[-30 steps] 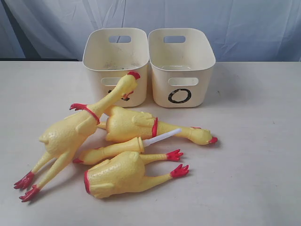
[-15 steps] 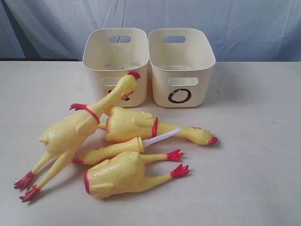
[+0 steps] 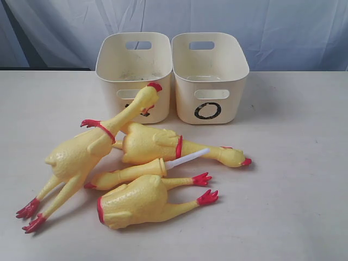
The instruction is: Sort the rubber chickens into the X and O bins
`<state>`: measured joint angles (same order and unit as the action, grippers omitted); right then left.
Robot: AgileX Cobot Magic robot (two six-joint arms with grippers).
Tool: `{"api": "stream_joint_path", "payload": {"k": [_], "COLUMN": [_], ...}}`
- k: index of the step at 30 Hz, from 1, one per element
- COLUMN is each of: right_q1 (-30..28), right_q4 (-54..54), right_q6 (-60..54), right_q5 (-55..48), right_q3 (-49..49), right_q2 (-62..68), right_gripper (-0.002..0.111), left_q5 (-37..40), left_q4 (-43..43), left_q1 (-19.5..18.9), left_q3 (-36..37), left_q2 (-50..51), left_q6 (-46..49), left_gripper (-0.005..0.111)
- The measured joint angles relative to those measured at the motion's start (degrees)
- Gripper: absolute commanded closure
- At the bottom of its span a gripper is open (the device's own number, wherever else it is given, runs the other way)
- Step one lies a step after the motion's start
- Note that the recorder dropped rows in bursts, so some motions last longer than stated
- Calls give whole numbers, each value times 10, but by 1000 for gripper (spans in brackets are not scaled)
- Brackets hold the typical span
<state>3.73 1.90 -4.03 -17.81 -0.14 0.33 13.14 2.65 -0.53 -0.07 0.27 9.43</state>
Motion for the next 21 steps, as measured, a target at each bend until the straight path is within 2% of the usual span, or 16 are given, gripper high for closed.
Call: {"api": "stream_joint_path", "payload": {"k": [13,21], "right_q1": [0,0], "right_q4": [0,0], "right_q6": [1,1], "right_q5": [0,0], "right_q3": [0,0], "right_q2": [0,0], "right_gripper": [109,109], "left_q5": [0,0], "left_q4": [0,-65], "left_q1": [0,0], "left_q3": [0,0], "left_q2": [0,0], "left_q6": [0,0], "left_gripper": [107,107]}}
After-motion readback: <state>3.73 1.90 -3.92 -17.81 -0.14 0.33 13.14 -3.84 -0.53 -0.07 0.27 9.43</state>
